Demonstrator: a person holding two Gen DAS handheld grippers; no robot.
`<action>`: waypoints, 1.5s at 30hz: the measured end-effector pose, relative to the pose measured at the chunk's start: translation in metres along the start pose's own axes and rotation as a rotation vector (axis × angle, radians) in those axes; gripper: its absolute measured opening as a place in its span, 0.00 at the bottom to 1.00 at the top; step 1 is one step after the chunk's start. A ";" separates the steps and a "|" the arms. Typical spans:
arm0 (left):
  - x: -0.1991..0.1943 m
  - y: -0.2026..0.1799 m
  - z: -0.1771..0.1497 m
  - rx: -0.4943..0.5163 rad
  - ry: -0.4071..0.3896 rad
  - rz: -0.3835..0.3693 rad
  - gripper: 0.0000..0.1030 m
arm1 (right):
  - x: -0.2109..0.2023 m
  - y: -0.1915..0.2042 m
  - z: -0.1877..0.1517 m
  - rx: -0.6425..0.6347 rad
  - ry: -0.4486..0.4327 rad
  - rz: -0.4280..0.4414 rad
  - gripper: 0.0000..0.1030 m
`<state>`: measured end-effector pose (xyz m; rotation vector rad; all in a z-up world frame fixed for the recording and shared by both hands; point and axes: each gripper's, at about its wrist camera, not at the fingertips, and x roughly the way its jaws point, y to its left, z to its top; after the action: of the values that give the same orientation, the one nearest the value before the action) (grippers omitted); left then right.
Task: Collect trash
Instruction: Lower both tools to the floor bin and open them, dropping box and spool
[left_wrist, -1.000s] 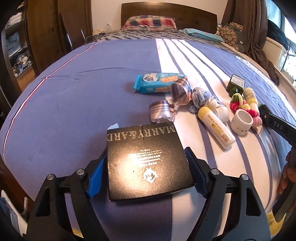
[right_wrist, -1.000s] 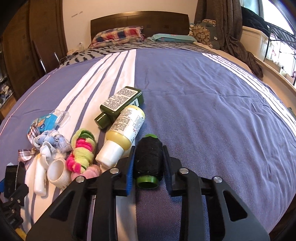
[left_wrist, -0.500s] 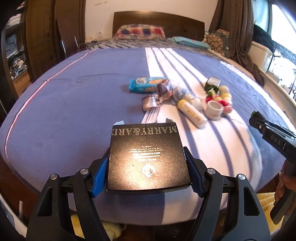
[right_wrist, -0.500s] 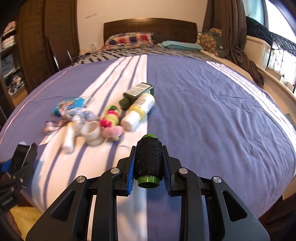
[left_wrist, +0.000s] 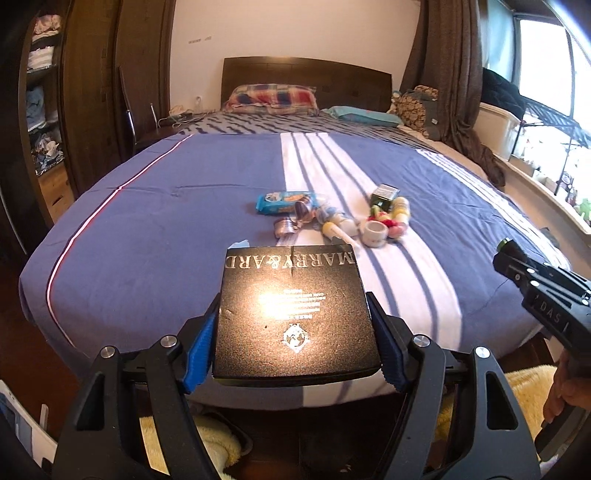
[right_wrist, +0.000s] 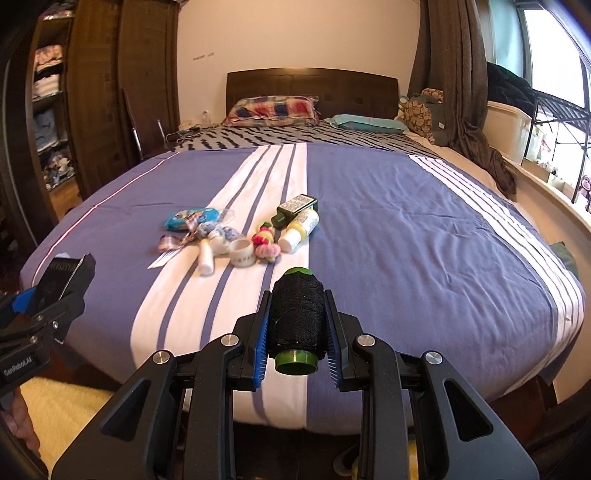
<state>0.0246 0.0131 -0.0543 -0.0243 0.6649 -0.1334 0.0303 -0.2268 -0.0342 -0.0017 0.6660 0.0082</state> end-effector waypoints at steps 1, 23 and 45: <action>-0.005 -0.001 -0.004 0.001 0.001 -0.007 0.67 | -0.003 0.000 -0.004 -0.002 0.003 0.005 0.26; 0.080 -0.038 -0.127 0.047 0.393 -0.146 0.67 | 0.056 0.001 -0.127 0.016 0.352 0.085 0.26; 0.155 -0.048 -0.181 0.020 0.651 -0.180 0.67 | 0.127 0.020 -0.170 0.052 0.575 0.190 0.37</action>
<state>0.0281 -0.0516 -0.2890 -0.0215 1.3124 -0.3282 0.0249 -0.2071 -0.2469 0.1127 1.2394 0.1789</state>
